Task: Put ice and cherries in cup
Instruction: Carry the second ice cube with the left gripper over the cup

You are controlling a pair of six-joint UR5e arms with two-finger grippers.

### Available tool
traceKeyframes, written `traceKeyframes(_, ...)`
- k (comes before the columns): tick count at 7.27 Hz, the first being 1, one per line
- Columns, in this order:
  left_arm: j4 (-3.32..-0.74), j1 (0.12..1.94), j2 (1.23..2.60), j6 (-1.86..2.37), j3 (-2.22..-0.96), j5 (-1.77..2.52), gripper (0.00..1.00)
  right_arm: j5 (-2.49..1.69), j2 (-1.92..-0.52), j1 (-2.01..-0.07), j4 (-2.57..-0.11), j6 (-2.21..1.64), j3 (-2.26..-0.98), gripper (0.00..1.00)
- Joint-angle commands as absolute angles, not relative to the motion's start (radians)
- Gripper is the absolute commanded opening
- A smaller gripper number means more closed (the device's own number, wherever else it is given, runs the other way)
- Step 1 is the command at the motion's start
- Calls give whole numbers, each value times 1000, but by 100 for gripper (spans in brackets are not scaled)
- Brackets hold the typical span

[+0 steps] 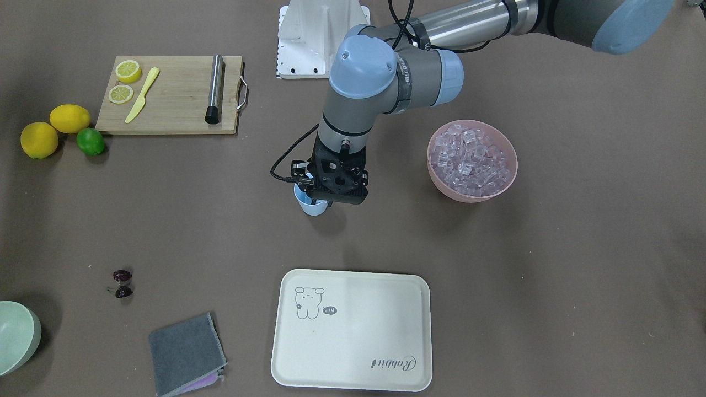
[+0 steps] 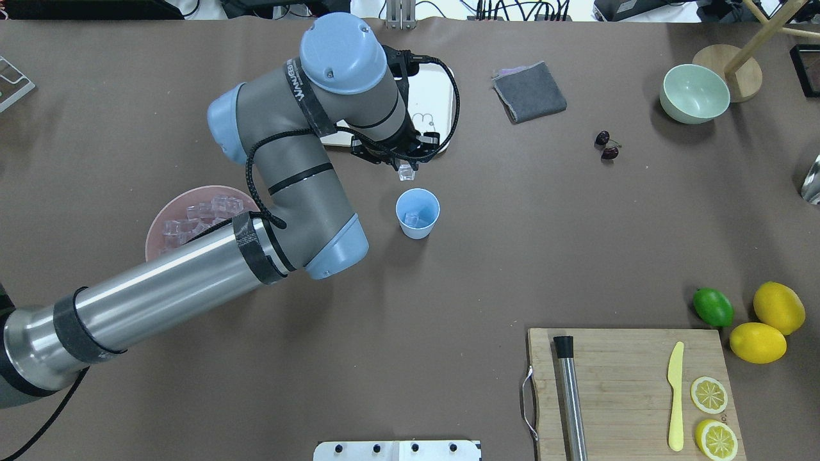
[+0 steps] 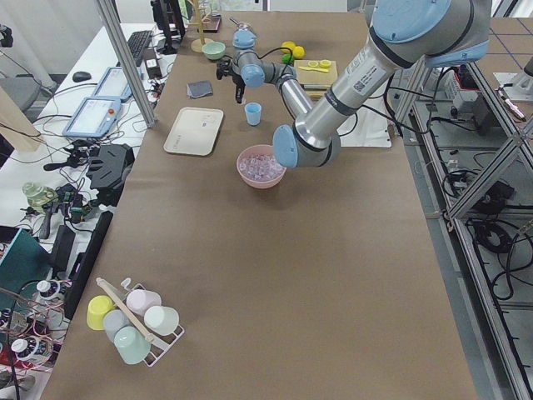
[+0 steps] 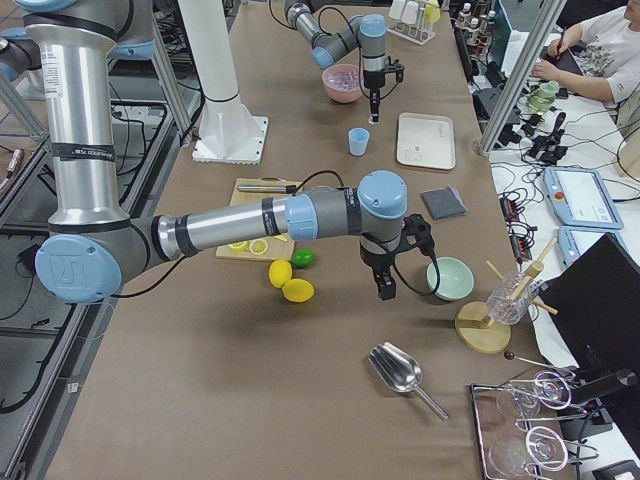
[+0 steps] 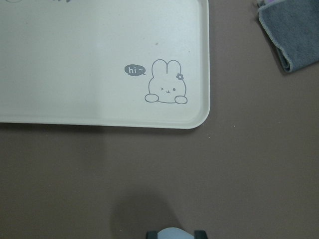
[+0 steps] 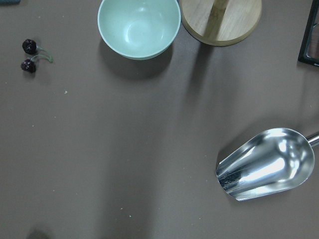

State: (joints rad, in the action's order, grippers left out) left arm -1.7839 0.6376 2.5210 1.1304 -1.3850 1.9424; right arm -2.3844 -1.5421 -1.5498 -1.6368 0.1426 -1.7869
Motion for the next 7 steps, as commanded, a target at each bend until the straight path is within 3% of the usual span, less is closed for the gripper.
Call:
traceKeyframes(1, -1796, 614, 2522, 1141, -1381, 1904, 0, -2384, -1537, -1549, -1637, 140, -1784, 99)
traceKeyframes(5, -1795, 604, 2522, 1143, -1385, 1904, 0, -2385, -1522, -1549, -1637, 121, -1784, 99)
traceKeyframes(6, -1795, 603, 2519, 1141, -1387, 1905, 17, -2385, -1522, -1549, -1637, 121, -1786, 99)
traceKeyframes(7, -1793, 598, 2519, 1143, -1384, 1904, 21, -2385, -1522, -1542, -1637, 121, -1786, 99)
